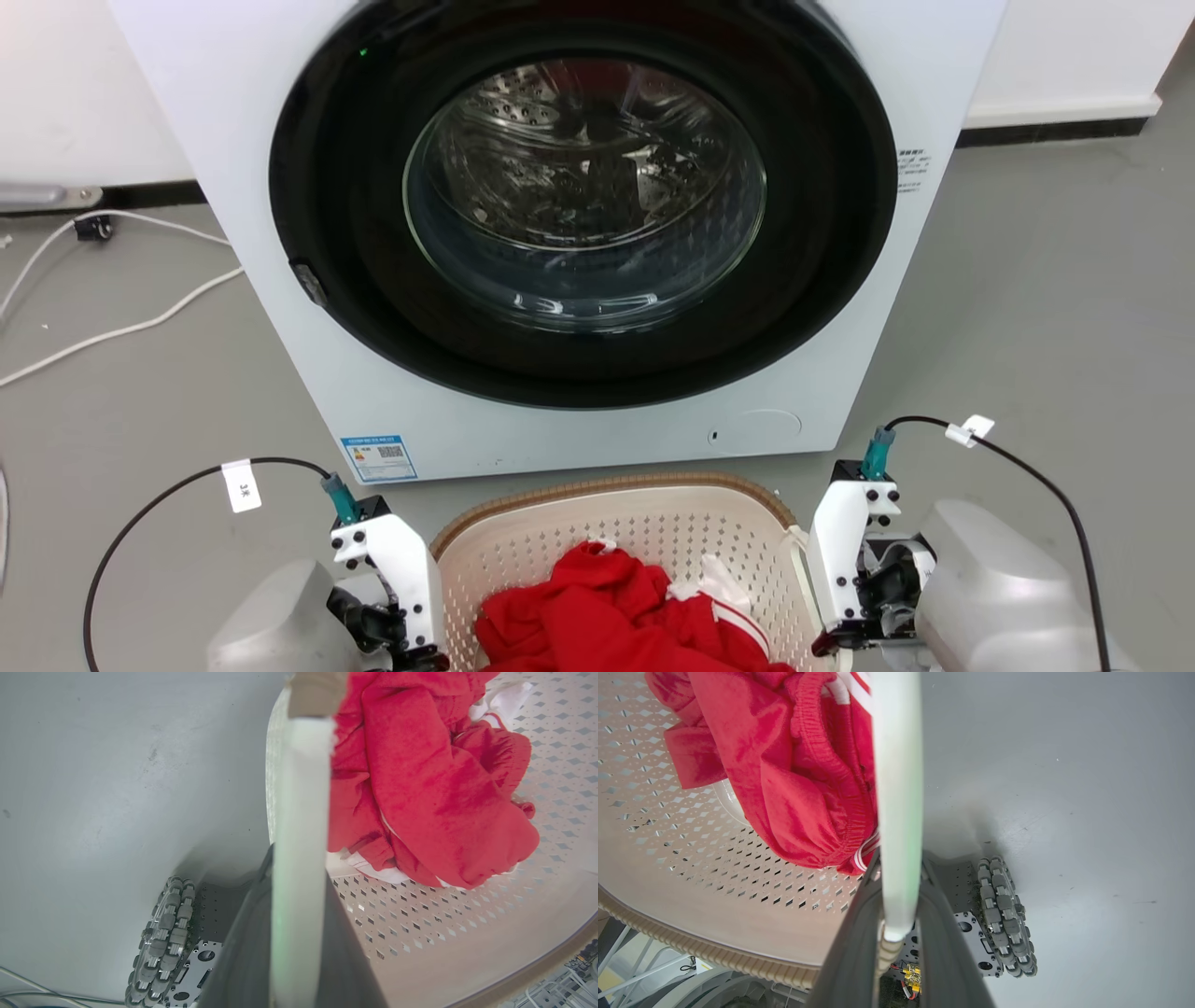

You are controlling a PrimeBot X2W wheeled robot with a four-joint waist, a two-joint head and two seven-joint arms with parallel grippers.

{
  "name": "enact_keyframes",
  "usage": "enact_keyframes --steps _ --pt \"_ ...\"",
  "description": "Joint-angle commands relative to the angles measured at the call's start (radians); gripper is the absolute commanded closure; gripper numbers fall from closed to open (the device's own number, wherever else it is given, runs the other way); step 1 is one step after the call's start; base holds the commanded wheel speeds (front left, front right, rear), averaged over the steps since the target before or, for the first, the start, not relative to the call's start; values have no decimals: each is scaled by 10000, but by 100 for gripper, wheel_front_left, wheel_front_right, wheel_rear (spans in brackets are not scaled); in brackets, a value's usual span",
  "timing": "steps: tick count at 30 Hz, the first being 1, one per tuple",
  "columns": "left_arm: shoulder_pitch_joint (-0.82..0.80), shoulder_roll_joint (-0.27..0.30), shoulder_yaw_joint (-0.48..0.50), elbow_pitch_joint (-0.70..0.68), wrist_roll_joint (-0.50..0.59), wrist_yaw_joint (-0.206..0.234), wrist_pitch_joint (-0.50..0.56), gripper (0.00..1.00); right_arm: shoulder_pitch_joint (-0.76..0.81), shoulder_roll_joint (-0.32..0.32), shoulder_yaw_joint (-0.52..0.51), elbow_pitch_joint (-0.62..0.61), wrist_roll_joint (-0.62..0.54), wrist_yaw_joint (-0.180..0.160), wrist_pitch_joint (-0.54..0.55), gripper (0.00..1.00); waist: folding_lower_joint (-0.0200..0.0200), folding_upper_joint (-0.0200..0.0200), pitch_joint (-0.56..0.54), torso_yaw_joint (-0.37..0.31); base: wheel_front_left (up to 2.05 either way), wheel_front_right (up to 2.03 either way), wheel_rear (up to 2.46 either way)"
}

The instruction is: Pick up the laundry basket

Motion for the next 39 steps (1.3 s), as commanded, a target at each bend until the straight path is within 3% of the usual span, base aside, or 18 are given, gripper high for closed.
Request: enact_keyframes --steps 1,39 --pt "137 -217 27 -66 -110 -55 33 100 115 219 -9 -95 169 49 53 100 2 0 -129 22 0 0 0" --pt "416 -326 -83 -41 -374 -95 -322 100 433 236 -218 -59 -43 52 -145 100 2 0 -497 54 0 0 0"
